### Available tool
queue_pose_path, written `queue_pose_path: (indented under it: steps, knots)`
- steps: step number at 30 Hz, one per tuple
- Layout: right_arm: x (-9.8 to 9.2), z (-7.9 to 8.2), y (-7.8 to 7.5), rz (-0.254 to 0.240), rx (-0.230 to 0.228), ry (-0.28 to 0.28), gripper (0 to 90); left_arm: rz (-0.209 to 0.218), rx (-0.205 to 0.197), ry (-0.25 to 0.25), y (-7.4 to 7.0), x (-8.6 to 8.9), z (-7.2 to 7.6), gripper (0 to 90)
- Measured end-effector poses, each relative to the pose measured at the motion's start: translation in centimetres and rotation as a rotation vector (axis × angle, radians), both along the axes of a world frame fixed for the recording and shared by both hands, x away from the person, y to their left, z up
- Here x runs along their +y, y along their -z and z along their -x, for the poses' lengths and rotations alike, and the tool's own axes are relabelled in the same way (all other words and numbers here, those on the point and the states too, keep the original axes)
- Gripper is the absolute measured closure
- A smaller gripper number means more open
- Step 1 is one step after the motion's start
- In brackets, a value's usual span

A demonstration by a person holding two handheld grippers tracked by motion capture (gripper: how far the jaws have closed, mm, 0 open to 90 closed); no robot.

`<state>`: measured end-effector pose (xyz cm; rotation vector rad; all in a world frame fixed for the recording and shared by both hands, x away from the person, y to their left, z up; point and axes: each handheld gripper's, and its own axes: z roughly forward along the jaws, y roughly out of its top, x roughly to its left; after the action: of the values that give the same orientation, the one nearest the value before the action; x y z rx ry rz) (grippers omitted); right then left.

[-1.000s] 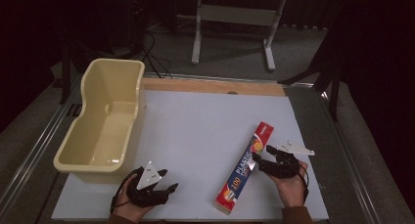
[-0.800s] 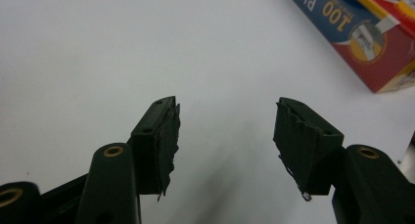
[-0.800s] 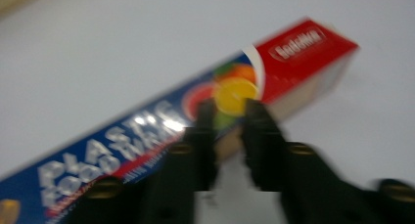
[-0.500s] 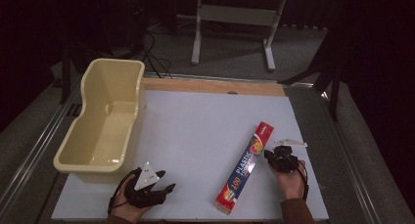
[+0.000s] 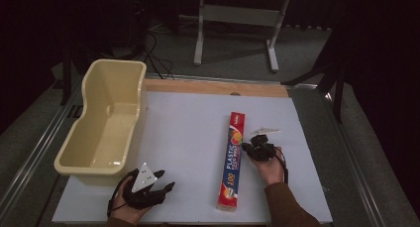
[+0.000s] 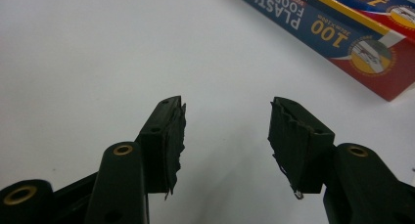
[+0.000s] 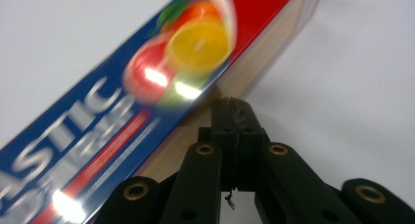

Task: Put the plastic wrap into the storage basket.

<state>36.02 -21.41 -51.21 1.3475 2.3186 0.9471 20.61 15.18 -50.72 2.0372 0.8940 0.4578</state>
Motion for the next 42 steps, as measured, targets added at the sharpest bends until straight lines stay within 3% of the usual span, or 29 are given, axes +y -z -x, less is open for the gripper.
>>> queue_pose_path:
  steps: [2,3,4,5,7,10,11,12,16,17,19,23,24,30,31,32,34,35,36,39,42]
  knots:
    - [0.6,0.4,0.0,0.054,-0.022,0.021,78.5,0.002,0.000,-0.005,0.0,0.1,0.0,47.2]
    - [0.5,0.6,-0.1,0.048,-0.027,0.053,70.0,0.002,0.000,-0.006,0.0,0.1,0.1,47.2]
    - [0.5,0.6,-0.1,0.048,-0.027,0.053,70.0,0.002,0.000,-0.006,0.0,0.1,0.1,47.2]
    - [-0.1,1.2,-0.6,0.039,-0.039,0.126,60.4,0.001,-0.002,-0.006,0.0,0.1,0.1,47.2]
    - [-0.6,1.9,-1.2,0.009,-0.044,0.146,59.2,0.000,-0.002,-0.005,0.1,0.1,0.1,47.2]
    - [-0.7,3.0,-2.0,-0.020,-0.060,0.136,54.2,-0.002,-0.005,-0.007,0.1,0.0,0.1,47.2]
    - [-0.6,4.2,-2.8,-0.069,-0.065,0.116,45.5,-0.005,-0.006,-0.008,0.1,0.0,0.1,47.2]
    - [-0.5,4.6,-3.0,-0.080,-0.068,0.103,41.5,-0.005,-0.006,-0.008,0.1,0.0,0.1,47.2]
    - [0.7,5.9,-3.4,-0.087,-0.050,0.046,31.5,-0.010,-0.004,-0.006,0.1,-0.1,0.0,47.2]
    - [1.5,6.3,-3.2,-0.098,-0.035,0.000,30.3,-0.012,-0.004,-0.003,0.2,-0.2,0.0,47.2]
    - [2.4,6.5,-2.8,-0.072,-0.051,0.011,26.0,-0.018,-0.006,0.000,0.3,-0.3,-0.1,47.2]
    - [3.2,6.3,-2.5,-0.070,-0.064,0.046,16.4,-0.022,-0.006,0.001,0.3,-0.4,-0.2,47.2]
    - [4.0,6.0,-2.3,-0.067,-0.101,0.078,9.6,-0.022,-0.007,0.001,0.3,-0.4,-0.2,47.2]
    - [5.2,5.2,-1.6,-0.043,-0.073,0.127,8.8,-0.024,-0.008,-0.001,0.3,-0.4,-0.2,47.2]
    - [6.0,4.7,-0.8,-0.017,-0.027,0.134,8.4,-0.024,-0.007,-0.002,0.3,-0.4,-0.2,47.2]
    - [6.0,4.7,-0.8,-0.017,-0.027,0.134,8.4,-0.024,-0.007,-0.002,0.3,-0.4,-0.2,47.2]
    - [6.5,4.6,-0.3,0.032,0.003,0.134,8.4,-0.025,-0.008,-0.001,0.3,-0.4,-0.2,47.2]
    - [6.5,4.6,-0.3,0.032,0.003,0.134,8.4,-0.025,-0.008,-0.001,0.3,-0.4,-0.2,47.2]
    - [6.1,4.5,0.1,0.005,0.044,0.123,8.6,-0.024,-0.008,-0.001,0.3,-0.4,-0.2,47.2]
    - [5.9,4.5,0.0,-0.004,0.055,0.122,10.0,-0.035,-0.010,0.003,0.3,-0.5,-0.2,47.1]
    - [5.6,4.4,-0.5,0.042,0.085,0.103,12.3,-0.040,-0.010,0.005,0.3,-0.5,-0.1,47.1]
